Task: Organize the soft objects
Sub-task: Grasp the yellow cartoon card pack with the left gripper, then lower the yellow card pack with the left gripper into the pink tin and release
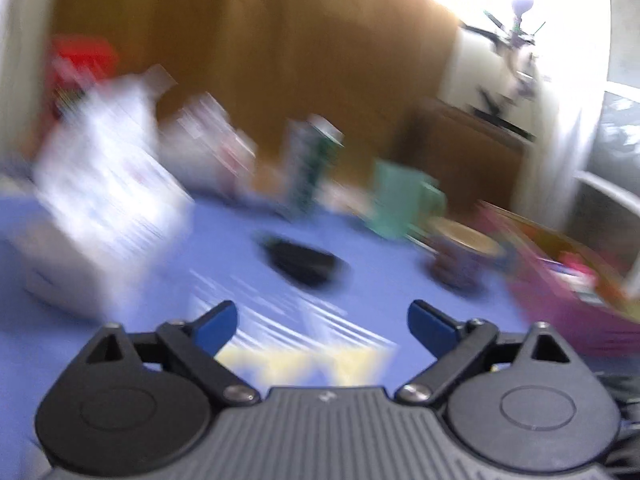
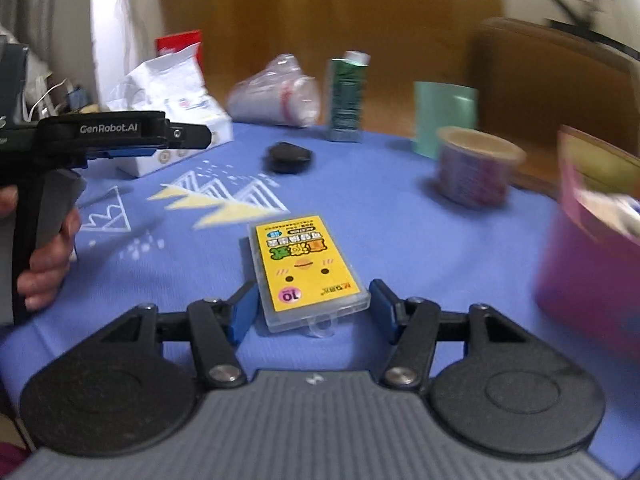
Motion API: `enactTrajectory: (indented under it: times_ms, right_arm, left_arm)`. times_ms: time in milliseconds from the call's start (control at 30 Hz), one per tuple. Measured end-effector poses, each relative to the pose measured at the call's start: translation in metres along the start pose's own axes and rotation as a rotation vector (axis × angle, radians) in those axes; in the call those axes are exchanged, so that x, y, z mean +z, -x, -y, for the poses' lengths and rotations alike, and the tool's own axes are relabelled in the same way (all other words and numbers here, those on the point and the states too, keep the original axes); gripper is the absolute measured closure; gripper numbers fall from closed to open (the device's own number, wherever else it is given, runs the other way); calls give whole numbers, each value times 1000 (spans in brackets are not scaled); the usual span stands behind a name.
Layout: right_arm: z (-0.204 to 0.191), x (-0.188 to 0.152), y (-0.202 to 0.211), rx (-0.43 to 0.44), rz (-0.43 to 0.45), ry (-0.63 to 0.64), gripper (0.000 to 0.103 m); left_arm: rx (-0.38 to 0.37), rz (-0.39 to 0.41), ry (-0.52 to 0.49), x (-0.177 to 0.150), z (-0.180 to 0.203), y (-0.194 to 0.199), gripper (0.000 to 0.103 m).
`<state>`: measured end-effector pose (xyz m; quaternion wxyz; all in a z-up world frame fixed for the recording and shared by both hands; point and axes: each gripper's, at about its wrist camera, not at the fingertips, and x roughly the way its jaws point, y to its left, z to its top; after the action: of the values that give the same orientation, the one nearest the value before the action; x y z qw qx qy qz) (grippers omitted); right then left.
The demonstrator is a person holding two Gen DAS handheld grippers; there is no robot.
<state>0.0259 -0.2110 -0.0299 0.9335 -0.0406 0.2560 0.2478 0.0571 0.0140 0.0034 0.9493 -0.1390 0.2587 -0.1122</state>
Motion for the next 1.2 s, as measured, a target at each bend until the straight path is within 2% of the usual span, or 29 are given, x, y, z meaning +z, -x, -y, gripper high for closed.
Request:
enactTrajectory:
  times_ms: [67,133,167,233,300,367,533,667,833,933,1000,1033,1100,1200]
  right_arm:
    - [15,-4,8,32,7,-116,41]
    - [28,-4,11,79,12,-223,41]
    - [29,-4,10,91,13,-251,41]
    - [32,-4,7,113,21,-282,41]
    - [32,-6,8,122,34,-290,41]
    - [35,-6,11,119,52,-300,42]
    - [46,-1,48,13,224,-243,42]
    - [59,9,72,-154,352,-167,42]
    - [96,10,78,-360,377,-125,42]
    - [123,9,65,-519,349,-126,42]
    - [140,6,53,-615,306,-138,41]
    - [147,2,56,-627,294,-161,41]
    - [155,-5,66,-589,320,-221,41]
    - [154,-12,75,-597,338,-225,41]
  left_arm:
    - [-141,-107,54,-2,16,-9,20]
    - [-216,-200,60,-4,37,-19,32]
    - [-233,-233,59,-4,45,-24,33]
    - [-233,-287,45,-6,60,-33,44]
    - [-216,-320,15,-9,72,-42,66]
    - [-241,-325,36,-6,77,-46,68]
    - [-321,-240,-60,26,124,-45,68]
    - [-385,-179,-184,42,182,-60,67]
    - [-422,-200,-275,38,241,-96,66]
    - [-334,-178,-359,26,268,-116,54]
    - [-288,-181,-364,20,272,-122,54]
    - [-287,-188,-348,18,270,-122,53]
    - [-274,-184,-339,17,264,-118,46]
    - [-197,-167,-357,19,260,-111,41]
